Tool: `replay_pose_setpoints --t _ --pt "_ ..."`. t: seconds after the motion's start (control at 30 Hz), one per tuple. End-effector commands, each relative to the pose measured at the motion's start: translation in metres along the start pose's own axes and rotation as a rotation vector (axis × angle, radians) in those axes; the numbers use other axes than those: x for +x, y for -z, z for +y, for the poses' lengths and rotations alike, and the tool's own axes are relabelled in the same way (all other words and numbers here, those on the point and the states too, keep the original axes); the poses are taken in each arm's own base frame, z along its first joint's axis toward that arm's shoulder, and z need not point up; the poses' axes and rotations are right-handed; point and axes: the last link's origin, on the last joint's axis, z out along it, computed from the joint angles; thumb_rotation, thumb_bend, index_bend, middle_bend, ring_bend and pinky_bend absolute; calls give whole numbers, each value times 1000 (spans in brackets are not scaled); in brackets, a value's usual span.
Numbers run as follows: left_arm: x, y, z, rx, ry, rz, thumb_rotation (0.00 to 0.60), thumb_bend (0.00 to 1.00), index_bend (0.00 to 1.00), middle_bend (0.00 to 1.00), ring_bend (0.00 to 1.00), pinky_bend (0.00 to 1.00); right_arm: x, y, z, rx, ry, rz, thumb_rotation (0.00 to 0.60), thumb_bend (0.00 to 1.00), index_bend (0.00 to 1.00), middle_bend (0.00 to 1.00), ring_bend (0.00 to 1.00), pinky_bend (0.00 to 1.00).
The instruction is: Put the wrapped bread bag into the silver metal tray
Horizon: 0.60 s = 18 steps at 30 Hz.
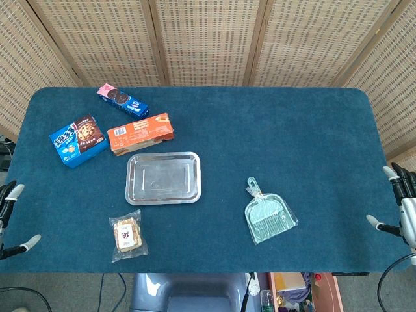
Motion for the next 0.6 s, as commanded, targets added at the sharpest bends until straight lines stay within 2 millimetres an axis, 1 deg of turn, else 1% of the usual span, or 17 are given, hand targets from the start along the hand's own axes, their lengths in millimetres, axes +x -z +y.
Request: replay_pose_setpoints --t 0.03,0.23,0.3,0.37,0.4,0.47,0.6 --pt "-1 0 0 3 1 -4 600 0 0 0 0 0 0 0 0 -1 -1 1 600 0 0 0 0 0" --pt "-5 -3 0 -3 -5 -31 600 0 0 0 0 0 1 0 1 -2 -4 0 600 0 0 0 0 0" --pt "-9 -5 2 -27 -13 -58 600 0 0 0 0 0 1 0 1 -2 -6 1 600 0 0 0 0 0" --pt "-18 -8 5 -77 -27 -129 600 0 0 0 0 0 1 0 1 -1 -6 1 600 0 0 0 0 0" --pt "-38 -13 15 -178 -67 -228 600 0 0 0 0 0 0 0 0 -1 -6 -3 600 0 0 0 0 0" --pt "-68 -25 28 -314 -107 -308 600 0 0 0 0 0 -1 -1 1 -6 -4 -8 600 0 0 0 0 0" --pt "-107 -34 43 -423 -120 -384 600 0 0 0 0 2 0 -2 2 -16 -6 -9 600 0 0 0 0 0"
